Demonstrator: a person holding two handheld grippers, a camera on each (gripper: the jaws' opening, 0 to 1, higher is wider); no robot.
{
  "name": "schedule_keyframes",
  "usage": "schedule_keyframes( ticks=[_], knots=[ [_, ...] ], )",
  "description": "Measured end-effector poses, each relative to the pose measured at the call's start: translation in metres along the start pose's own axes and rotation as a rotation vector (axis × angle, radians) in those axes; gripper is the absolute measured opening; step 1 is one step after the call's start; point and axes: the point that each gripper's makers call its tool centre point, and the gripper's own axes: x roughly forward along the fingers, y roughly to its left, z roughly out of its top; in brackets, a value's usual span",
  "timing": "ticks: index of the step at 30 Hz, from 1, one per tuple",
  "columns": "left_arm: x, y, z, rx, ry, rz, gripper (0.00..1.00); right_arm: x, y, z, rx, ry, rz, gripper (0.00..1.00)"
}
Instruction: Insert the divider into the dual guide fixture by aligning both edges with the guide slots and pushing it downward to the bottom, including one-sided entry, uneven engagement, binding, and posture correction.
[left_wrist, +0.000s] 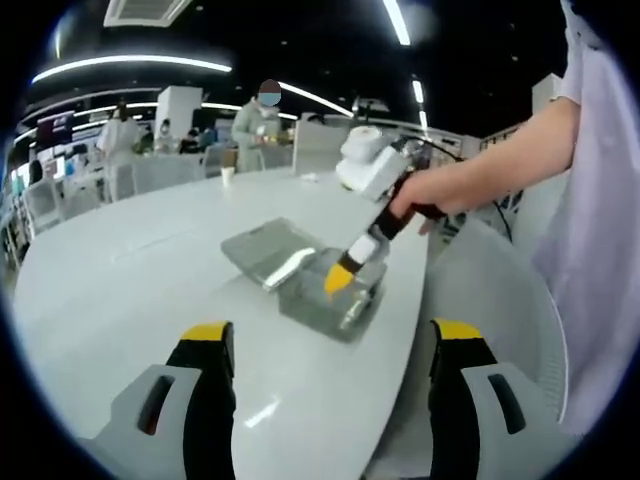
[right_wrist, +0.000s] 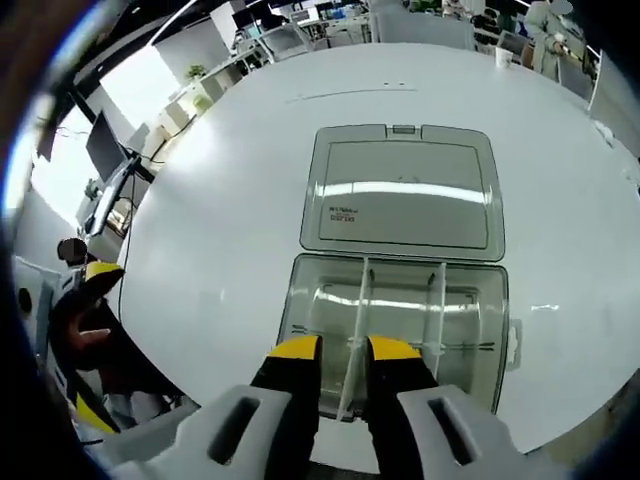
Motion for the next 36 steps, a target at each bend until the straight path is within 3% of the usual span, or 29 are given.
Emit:
schedule_keyframes(
  ticks=[7, 9, 10, 15, 21, 23, 24, 33, 36],
  knots=[
    [0.004, -0.003, 0.0, -0.023, -0.004, 0.003, 0.78, -0.009, 0.008, 0.004, -0.044, -0.07, 0.059, 0.11],
    [0.005, -0.003, -0.001, -0.029, -0.003, 0.005, 0.78, -0.012, 0.012, 0.011, -0.104, -0.125, 0.095, 0.13],
    [0.006, -0.004, 0.0, -0.037, -0.006, 0.004, 0.78, -0.013, 0.011, 0.008, -0.107, -0.112, 0.089, 0.13],
    [0.01, -0.006, 0.002, -0.054, -0.013, 0.006, 0.8, -0.025, 0.018, 0.008, -0.131, -0.174, 0.151, 0.15],
    [0.018, -0.015, 0.014, -0.065, -0.026, 0.006, 0.81, -0.045, 0.013, 0.01, -0.195, -0.25, 0.193, 0.2],
    [0.02, -0.017, 0.017, -0.07, -0.031, 0.005, 0.81, -0.049, 0.007, 0.005, -0.187, -0.244, 0.192, 0.19],
    [0.022, -0.018, 0.018, -0.072, -0.031, 0.004, 0.82, -0.052, 0.007, 0.007, -0.191, -0.278, 0.221, 0.2],
    [0.038, -0.031, 0.029, -0.062, -0.027, -0.004, 0.82, -0.077, -0.007, -0.007, -0.241, -0.354, 0.279, 0.27],
    [0.043, -0.036, 0.035, -0.065, -0.033, -0.012, 0.82, -0.085, -0.007, -0.011, -0.298, -0.385, 0.296, 0.28]
  ],
)
